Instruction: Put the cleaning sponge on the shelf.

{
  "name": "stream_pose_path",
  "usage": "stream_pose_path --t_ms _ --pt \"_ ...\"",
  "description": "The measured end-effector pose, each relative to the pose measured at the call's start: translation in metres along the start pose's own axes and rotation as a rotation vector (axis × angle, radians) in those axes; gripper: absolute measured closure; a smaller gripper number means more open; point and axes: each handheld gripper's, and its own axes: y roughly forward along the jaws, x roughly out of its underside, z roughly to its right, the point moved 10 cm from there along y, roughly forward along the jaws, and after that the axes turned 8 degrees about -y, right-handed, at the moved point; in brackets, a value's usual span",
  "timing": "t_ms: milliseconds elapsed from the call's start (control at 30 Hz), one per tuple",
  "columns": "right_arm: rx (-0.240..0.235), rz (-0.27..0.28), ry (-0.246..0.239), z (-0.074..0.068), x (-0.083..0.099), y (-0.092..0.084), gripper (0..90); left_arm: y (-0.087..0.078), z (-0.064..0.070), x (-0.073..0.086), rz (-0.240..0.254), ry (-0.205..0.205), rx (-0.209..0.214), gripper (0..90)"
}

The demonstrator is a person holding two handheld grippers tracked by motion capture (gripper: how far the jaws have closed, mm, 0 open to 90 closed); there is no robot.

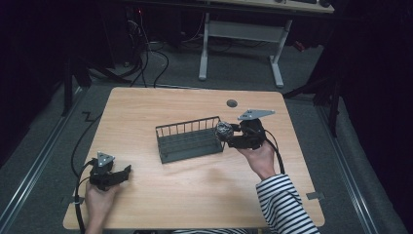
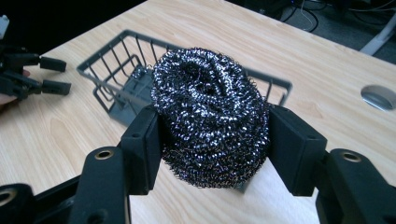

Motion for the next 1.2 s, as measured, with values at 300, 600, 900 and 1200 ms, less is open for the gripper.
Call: stream_pose_path --t_ms 300,600,900,1200 --pt "-0.006 -0.053 -0.038 -0.003 -0.019 0.031 40.8 0.000 0.000 0.000 0.000 -0.001 0.001 26.2" --pt "0.001 -0.147 -0.003 0.003 -0.015 0.075 39.8 0.000 0.000 0.000 0.000 0.000 0.001 26.2" --pt "0.009 -0.220 0.015 0.007 -0.001 0.099 38.7 0.000 0.000 0.000 0.000 0.001 0.002 26.2" --pt "0.007 -0.263 0.013 0.007 0.009 0.109 37.0 0.000 0.000 0.000 0.000 0.002 0.003 26.2"
